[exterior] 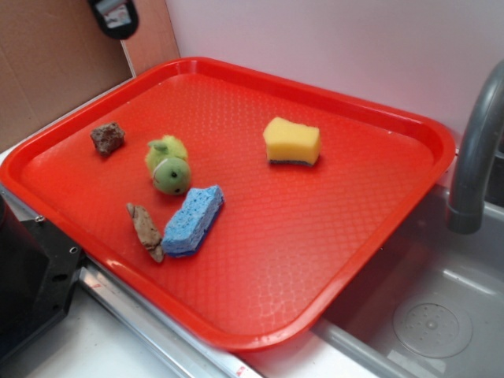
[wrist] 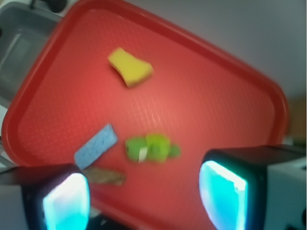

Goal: Grab the green sponge.

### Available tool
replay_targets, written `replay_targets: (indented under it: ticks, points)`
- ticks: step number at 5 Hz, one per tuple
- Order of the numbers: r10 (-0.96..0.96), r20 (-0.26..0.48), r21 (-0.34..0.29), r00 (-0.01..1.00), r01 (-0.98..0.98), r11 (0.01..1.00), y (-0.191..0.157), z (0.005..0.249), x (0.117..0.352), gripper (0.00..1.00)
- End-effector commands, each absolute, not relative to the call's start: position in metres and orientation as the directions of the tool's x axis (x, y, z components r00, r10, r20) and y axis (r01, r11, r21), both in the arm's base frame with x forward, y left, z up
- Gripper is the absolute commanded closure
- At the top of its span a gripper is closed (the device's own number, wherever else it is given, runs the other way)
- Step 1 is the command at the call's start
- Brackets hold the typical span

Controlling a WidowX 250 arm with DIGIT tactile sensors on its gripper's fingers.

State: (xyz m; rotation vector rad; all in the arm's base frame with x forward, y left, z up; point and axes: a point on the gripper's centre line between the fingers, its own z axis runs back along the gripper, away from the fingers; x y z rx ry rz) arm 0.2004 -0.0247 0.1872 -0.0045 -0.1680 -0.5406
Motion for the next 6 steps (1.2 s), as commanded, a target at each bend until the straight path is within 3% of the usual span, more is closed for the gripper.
replay_targets:
  ticks: [1,2,4,5,6]
  points:
    - [-0.698,0.190,0.079,0.690,0.698,0.712,-0.045,0.150,0.249,0.00]
    - [-0.768,0.157,0.101,0.620,0.764,0.638,-0.054,0.123,0.267,0.00]
    - [-0.852,0.074,0.082,0.519,0.848,0.524,-0.077,0.074,0.287,0.00]
    - [-0.864,0.024,0.102,0.503,0.858,0.503,-0.083,0.062,0.291,0.00]
    - [-0.895,0.001,0.084,0.446,0.892,0.445,-0.083,0.058,0.294,0.00]
